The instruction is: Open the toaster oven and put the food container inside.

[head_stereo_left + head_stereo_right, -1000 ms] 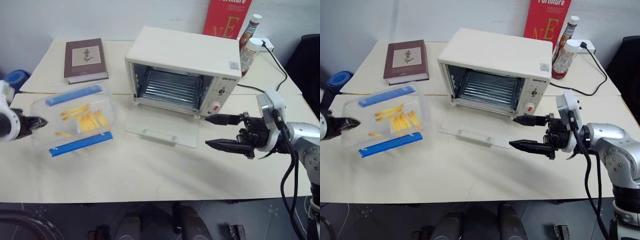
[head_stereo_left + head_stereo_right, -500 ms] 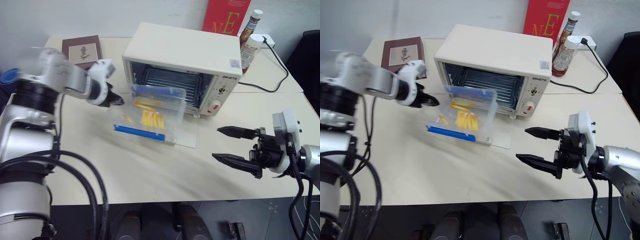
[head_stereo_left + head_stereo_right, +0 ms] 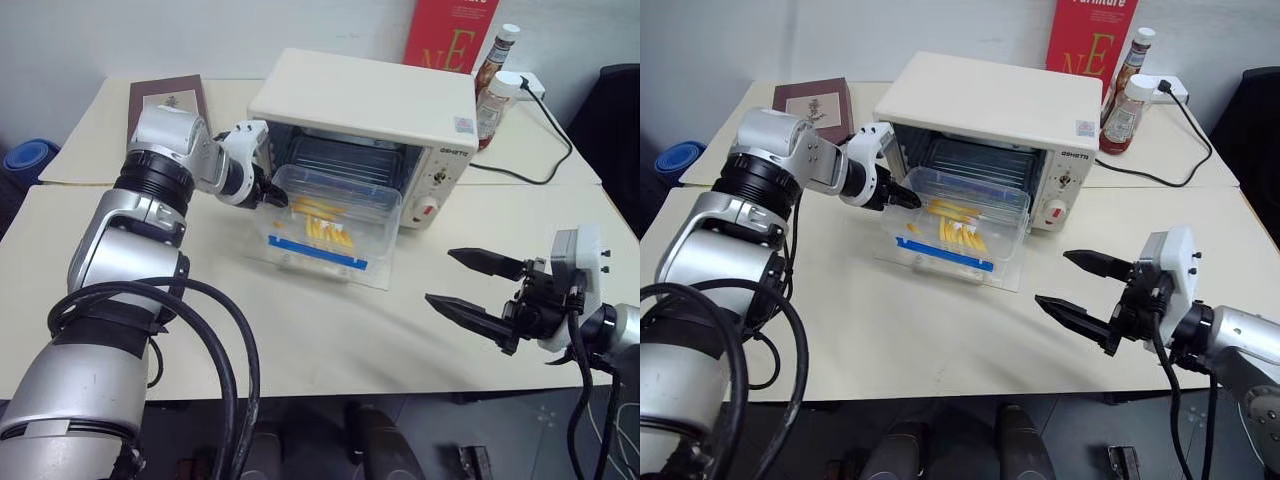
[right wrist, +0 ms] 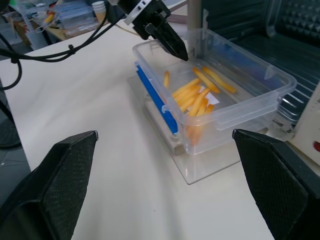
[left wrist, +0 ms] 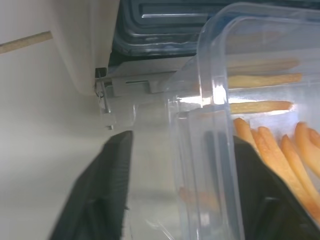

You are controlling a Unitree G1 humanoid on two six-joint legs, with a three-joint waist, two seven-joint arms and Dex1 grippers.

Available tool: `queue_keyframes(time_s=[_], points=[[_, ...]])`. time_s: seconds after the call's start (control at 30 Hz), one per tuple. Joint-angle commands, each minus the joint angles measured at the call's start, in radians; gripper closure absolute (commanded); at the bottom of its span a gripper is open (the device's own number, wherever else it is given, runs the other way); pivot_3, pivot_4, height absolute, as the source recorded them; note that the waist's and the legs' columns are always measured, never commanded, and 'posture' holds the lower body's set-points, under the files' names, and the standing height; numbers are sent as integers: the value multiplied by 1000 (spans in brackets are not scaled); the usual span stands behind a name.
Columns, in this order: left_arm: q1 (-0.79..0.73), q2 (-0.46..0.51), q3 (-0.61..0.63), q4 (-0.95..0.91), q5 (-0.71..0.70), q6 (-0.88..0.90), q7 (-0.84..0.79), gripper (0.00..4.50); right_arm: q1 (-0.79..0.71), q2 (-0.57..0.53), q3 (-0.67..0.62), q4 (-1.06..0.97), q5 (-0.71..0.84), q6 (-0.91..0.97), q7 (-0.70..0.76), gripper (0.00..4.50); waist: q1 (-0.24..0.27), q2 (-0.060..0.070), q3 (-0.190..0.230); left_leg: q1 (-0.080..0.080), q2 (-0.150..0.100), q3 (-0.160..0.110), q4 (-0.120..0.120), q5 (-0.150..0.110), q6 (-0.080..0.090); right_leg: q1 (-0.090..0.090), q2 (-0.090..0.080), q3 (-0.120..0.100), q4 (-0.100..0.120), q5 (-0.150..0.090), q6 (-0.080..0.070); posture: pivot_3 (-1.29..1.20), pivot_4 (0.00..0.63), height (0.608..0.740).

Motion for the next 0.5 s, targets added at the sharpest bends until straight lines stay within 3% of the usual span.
queue_keyframes(time_s=[0.03,0.13,0.33,0.4,0.5], points=[[-53,32,86,-64,2,64,-65,1361,-16,2,14,-7,7,-23,-5,0,-3,0,0,0,0,0,0,0,0,0,0,0,1,0,0,0,150,740],[-28,89,154,-166,-36,147,-128,1361,-39,-7,43,17,-4,-26,6,0,-10,0,1,1,0,0,0,0,0,-1,0,0,4,0,0,0,150,740],[170,281,337,-517,-153,246,-229,1361,-109,-24,109,81,-24,-9,22,0,-33,3,2,3,1,-1,-3,-1,0,-1,0,0,8,0,0,0,150,740],[262,336,406,-625,-188,217,-270,1302,-135,-22,123,105,-17,6,13,374,-33,4,2,3,1,-2,-2,0,0,-2,0,0,9,-1,-1,0,150,740],[410,406,510,-773,-271,180,-366,1876,-157,-21,139,116,3,28,16,1219,-26,4,2,2,1,-3,-1,0,-1,-2,0,-1,11,-1,-1,0,150,740]])
